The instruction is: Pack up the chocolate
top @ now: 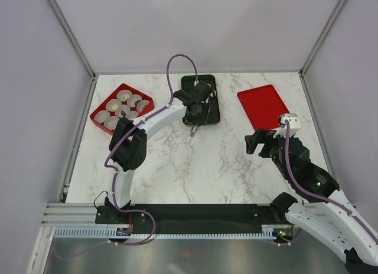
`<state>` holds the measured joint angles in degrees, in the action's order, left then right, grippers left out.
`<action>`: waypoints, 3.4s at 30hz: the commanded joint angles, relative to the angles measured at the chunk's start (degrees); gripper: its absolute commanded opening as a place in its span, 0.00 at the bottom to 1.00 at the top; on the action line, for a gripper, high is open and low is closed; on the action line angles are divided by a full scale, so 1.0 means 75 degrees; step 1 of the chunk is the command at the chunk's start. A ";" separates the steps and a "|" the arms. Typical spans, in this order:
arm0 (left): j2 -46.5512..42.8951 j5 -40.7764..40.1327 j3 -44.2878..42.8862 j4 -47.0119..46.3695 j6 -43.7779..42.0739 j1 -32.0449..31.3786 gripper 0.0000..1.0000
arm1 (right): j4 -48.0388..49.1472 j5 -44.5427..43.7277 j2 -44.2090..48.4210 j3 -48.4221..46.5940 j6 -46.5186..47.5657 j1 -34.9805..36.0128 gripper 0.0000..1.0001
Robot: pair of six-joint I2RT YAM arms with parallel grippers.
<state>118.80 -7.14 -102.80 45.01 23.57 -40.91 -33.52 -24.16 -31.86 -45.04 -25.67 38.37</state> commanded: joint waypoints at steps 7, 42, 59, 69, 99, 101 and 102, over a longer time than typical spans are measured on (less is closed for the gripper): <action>-0.0032 -0.0267 -0.0367 -0.0014 -0.0049 -0.0007 0.42 | 0.0063 -0.0154 -0.0018 -0.0253 0.0083 0.0005 0.97; -0.4846 -0.0244 0.1542 0.1873 -0.0354 0.3402 0.33 | 0.0238 0.0455 -0.0135 -0.0276 -0.0175 0.0005 0.97; -0.5563 -0.0314 0.3030 0.1791 -0.0647 0.4446 0.33 | 0.0461 0.0772 -0.0334 -0.0194 -0.0362 0.0017 0.96; -0.5376 -0.0267 0.3465 0.1686 -0.0694 0.4599 0.33 | 0.0485 0.0796 -0.0358 -0.0194 -0.0386 0.0005 0.96; -0.4368 -0.0267 0.3453 0.1686 -0.0694 0.4645 0.33 | 0.0461 0.0503 -0.0346 -0.0206 -0.0222 0.0005 0.96; -0.4333 -0.0267 0.3418 0.1686 -0.0694 0.4645 0.33 | 0.0461 0.0503 -0.0346 -0.0206 -0.0222 0.0017 0.96; -0.4321 -0.0267 0.3418 0.1686 -0.0694 0.4645 0.33 | 0.0461 0.0491 -0.0358 -0.0195 -0.0222 0.0005 0.96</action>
<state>86.04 -9.91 -74.76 58.39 20.21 -6.33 -31.70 -19.35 -34.37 -45.15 -27.66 38.37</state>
